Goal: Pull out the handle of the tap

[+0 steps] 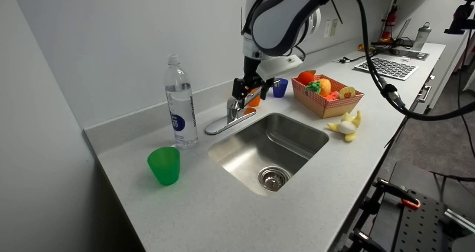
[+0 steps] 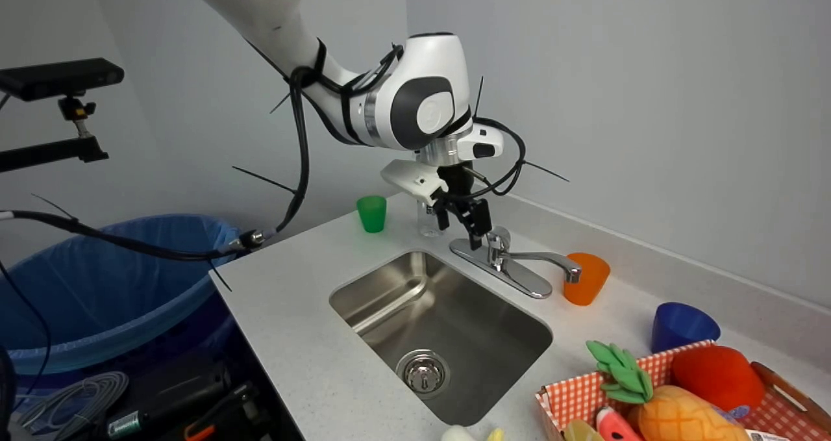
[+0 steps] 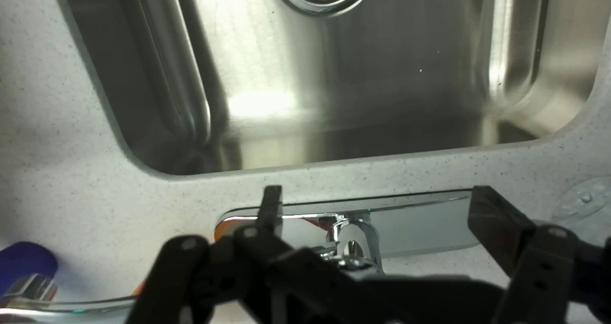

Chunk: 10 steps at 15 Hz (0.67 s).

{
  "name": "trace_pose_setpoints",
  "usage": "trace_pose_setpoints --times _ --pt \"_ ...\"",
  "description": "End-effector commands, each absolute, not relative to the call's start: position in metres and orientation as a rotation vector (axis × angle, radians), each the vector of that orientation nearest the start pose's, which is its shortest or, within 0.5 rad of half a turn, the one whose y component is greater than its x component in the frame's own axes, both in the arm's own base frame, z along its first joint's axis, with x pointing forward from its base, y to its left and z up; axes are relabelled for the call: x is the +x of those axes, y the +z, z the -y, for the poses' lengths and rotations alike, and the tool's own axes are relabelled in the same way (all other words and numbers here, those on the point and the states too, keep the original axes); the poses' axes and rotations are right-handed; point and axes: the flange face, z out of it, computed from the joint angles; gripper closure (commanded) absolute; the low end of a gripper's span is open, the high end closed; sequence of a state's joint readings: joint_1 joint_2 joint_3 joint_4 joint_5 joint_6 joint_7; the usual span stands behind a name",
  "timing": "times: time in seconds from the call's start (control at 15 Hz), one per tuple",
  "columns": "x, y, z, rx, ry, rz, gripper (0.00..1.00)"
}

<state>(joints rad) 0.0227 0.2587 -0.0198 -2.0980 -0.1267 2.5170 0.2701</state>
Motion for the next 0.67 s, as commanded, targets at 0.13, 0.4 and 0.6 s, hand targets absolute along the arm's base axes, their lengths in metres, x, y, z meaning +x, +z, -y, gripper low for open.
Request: trace_pose_setpoints --times 0.13,0.4,0.6 --pt "0.607 0.305 0.0 -3.207 -0.364 -0.219 0.45" --pt "0.611 0.306 0.007 -3.225 -0.425 -0.197 0.74" --pt "0.614 0.305 0.008 -3.226 -0.461 -0.195 0.97"
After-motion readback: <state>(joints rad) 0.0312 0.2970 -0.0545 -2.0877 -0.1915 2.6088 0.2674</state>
